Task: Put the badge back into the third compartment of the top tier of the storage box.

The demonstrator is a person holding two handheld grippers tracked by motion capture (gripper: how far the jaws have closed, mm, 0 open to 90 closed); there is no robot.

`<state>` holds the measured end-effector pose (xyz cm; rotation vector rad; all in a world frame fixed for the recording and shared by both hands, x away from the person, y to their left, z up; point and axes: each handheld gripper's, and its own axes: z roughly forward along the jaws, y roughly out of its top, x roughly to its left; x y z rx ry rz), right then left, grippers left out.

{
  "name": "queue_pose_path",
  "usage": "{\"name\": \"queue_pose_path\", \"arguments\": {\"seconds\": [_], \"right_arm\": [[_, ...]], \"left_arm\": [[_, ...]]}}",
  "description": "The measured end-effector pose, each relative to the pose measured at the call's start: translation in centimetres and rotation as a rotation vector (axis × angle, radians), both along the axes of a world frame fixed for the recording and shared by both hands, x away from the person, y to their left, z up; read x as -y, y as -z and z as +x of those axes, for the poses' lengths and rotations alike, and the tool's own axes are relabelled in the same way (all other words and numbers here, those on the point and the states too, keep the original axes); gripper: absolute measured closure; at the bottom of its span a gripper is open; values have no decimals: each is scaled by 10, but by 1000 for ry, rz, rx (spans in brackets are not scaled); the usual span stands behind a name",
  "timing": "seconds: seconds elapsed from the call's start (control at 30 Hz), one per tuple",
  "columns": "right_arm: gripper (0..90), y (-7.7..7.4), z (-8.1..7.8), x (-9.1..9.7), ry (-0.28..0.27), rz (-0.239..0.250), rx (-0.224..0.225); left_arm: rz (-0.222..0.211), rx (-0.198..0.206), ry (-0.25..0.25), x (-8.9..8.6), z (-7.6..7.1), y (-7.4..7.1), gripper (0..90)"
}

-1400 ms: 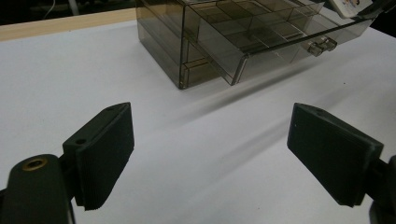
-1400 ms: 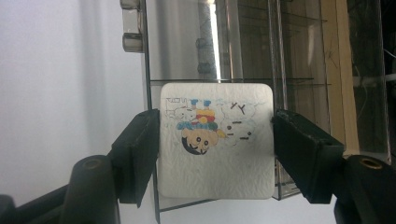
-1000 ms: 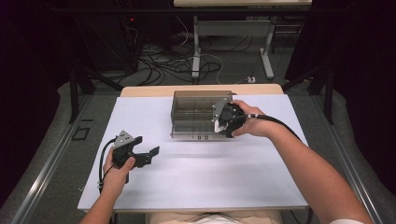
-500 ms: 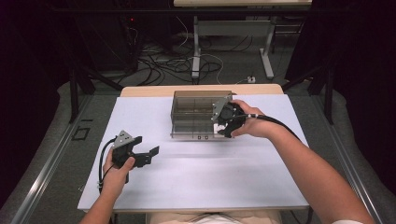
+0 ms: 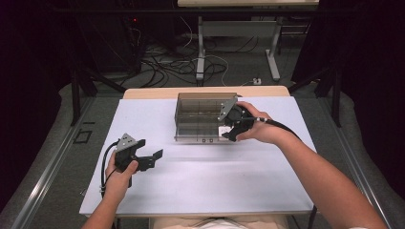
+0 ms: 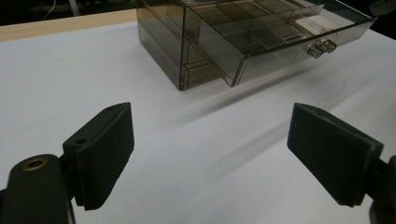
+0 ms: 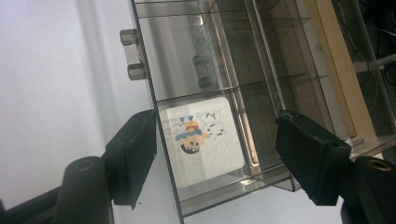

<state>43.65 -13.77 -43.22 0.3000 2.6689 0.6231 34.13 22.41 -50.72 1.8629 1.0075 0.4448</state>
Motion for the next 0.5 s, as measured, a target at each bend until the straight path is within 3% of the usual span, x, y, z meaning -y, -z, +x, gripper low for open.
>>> {"name": "queue_pose_path", "arguments": {"seconds": [0.43, 0.5], "right_arm": [[280, 5, 1, 14, 131, 117, -48], [260, 5, 1, 15, 157, 118, -47]], "left_arm": [[1, 0, -1, -1, 0, 0, 152], [1, 0, -1, -1, 0, 0, 152]]}}
